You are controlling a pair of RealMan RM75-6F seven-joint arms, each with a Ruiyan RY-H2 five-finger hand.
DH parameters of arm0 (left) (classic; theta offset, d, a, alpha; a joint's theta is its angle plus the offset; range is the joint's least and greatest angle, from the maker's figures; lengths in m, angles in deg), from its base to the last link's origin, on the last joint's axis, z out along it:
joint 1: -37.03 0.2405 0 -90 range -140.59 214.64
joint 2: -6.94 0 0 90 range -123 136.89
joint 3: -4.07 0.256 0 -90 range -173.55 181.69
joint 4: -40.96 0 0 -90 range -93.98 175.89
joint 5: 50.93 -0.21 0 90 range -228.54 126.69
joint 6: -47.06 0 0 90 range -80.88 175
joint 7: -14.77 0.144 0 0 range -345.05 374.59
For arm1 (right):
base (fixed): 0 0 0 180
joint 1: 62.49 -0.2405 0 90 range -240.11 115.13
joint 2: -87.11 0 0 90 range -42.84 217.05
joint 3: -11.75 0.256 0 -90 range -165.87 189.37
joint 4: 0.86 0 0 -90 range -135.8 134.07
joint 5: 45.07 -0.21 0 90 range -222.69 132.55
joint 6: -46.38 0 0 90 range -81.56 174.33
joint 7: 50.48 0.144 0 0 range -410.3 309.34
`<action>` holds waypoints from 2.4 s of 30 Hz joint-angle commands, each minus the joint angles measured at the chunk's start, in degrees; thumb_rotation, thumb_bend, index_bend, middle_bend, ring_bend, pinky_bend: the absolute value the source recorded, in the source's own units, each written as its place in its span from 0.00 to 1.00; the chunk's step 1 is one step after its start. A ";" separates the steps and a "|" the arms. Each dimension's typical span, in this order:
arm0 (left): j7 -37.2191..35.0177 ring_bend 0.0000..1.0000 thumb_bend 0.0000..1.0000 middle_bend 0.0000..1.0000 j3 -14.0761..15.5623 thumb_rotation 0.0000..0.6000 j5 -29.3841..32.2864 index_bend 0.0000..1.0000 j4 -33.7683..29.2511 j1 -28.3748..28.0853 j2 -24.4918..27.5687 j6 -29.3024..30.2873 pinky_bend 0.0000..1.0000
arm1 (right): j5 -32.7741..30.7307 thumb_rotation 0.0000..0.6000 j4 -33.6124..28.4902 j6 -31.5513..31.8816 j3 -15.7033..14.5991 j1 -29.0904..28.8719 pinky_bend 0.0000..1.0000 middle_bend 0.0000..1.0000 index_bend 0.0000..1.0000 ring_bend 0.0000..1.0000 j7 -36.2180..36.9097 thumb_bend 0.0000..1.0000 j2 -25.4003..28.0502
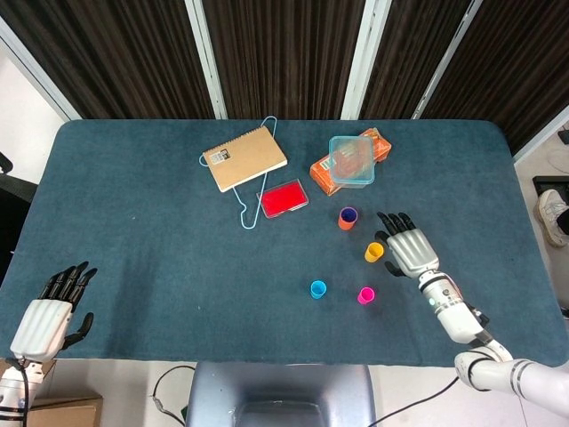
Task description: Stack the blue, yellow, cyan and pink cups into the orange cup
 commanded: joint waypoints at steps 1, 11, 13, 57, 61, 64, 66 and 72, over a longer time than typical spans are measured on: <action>0.08 0.00 0.46 0.00 0.04 1.00 0.00 0.00 -0.03 0.02 -0.02 0.00 0.11 | -0.35 1.00 0.67 -0.73 0.33 -0.44 0.00 0.00 0.44 0.00 0.12 0.43 -0.64; -0.25 0.00 0.46 0.00 -0.06 1.00 0.12 0.00 0.02 -0.02 0.06 0.01 0.11 | -2.12 1.00 3.46 -3.17 1.24 -1.84 0.00 0.00 0.52 0.00 -0.73 0.45 -3.43; -0.37 0.00 0.46 0.00 -0.13 1.00 0.19 0.00 0.09 -0.07 0.09 -0.03 0.11 | -2.54 1.00 3.94 -2.95 1.44 -1.84 0.00 0.00 0.57 0.00 -1.28 0.47 -3.93; -1.72 0.00 0.46 0.00 -0.50 1.00 0.54 0.00 0.14 -0.06 0.72 0.32 0.11 | -11.50 1.00 9.09 0.56 11.13 -9.07 0.00 0.00 0.15 0.00 -6.88 0.51 -12.62; -1.68 0.00 0.46 0.00 -0.44 1.00 0.46 0.00 0.14 0.06 0.67 0.51 0.11 | -4.28 1.00 -1.05 3.88 8.83 -6.37 0.00 0.00 0.16 0.00 -1.20 0.51 -7.93; -1.59 0.00 0.46 0.00 -0.36 1.00 0.29 0.00 0.11 0.12 0.64 0.63 0.11 | 1.03 1.00 -8.17 4.87 5.92 -4.82 0.00 0.00 0.22 0.00 1.35 0.51 -4.42; -1.55 0.00 0.46 0.00 -0.33 1.00 0.20 0.00 0.10 0.16 0.60 0.73 0.11 | 3.05 1.00 -11.87 4.10 4.01 -4.29 0.00 0.00 0.25 0.00 2.01 0.51 -2.46; -1.46 0.00 0.46 0.00 -0.24 1.00 -0.06 0.00 0.08 0.18 0.58 0.82 0.11 | 6.01 1.00 -17.80 1.16 -0.29 -3.93 0.00 0.00 0.30 0.00 1.05 0.51 0.28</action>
